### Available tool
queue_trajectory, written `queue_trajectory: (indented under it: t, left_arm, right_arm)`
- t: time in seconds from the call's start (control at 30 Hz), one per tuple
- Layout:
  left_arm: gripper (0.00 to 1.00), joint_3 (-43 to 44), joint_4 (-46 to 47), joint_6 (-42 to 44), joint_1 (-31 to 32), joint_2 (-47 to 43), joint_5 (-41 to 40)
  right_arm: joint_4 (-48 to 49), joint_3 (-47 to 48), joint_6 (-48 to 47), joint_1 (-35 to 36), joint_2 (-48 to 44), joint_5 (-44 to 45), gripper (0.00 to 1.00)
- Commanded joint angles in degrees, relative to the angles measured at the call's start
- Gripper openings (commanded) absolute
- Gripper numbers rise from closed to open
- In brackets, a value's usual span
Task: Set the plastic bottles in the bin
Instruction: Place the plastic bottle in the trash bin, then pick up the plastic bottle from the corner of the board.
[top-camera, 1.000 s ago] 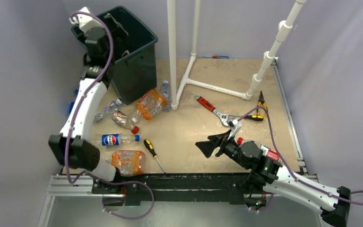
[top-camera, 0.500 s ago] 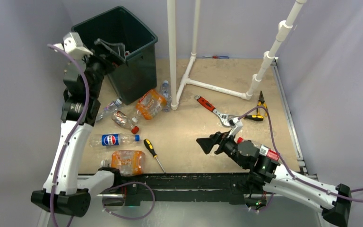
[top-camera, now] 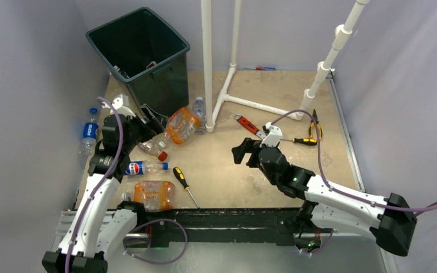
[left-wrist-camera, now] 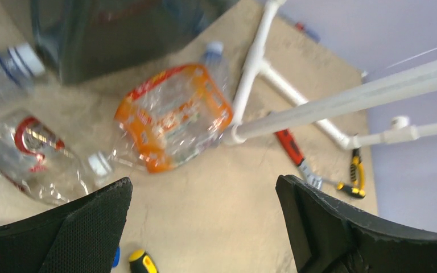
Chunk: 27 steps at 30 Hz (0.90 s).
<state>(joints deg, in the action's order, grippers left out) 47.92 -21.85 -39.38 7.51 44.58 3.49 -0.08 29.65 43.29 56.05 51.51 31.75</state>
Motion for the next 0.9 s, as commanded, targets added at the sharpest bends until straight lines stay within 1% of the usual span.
queue_trajectory:
  t: [0.0, 0.07, 0.17, 0.3, 0.33, 0.43, 0.5, 0.63, 0.73, 0.87]
  left_arm:
    - [0.99, -5.1, 3.1, -2.2, -0.1, 3.8, 4.6]
    - [0.99, -6.4, 3.6, -2.2, -0.1, 4.8, 4.9]
    - [0.99, -8.7, 5.6, -3.0, -0.1, 4.0, 5.8]
    - [0.99, -11.8, 7.7, -4.6, -0.1, 1.0, 7.2]
    - [0.99, -12.3, 7.5, -4.8, -0.1, 0.2, 7.7]
    - [0.97, -12.8, 4.5, -4.4, -0.1, -2.7, 8.6]
    - [0.97, -12.9, 2.0, -3.6, -0.1, -4.9, 7.6]
    - [0.97, -12.8, -2.6, -1.8, -0.1, -8.3, 5.1]
    - [0.97, -12.1, -4.0, -1.6, -0.1, -8.9, 4.3]
    - [0.97, -12.0, -4.1, -1.9, -0.1, -9.3, 4.4]
  right_arm:
    - [7.9, 1.4, -0.5, -2.9, 4.9, -6.7, 0.99]
    - [14.2, -0.6, -1.0, -2.9, 5.3, -10.0, 0.99]
    - [23.2, -3.1, -0.6, -2.9, 6.6, -13.7, 0.99]
    - [34.4, -4.2, 1.0, -2.9, 12.4, -17.1, 0.98]
    - [39.4, -4.8, 0.3, -2.9, 14.2, -18.4, 0.98]
    - [55.2, -8.1, 4.0, -2.9, 19.7, -21.7, 0.96]
    - [63.7, -9.4, 7.6, -2.7, 23.9, -20.9, 0.96]
    - [77.2, -10.5, 15.0, -2.6, 33.7, -17.1, 0.91]
    - [82.9, -8.6, 19.7, -1.9, 40.9, -14.7, 0.89]
    - [83.7, -3.5, 25.3, 0.1, 49.6, -11.7, 0.91]
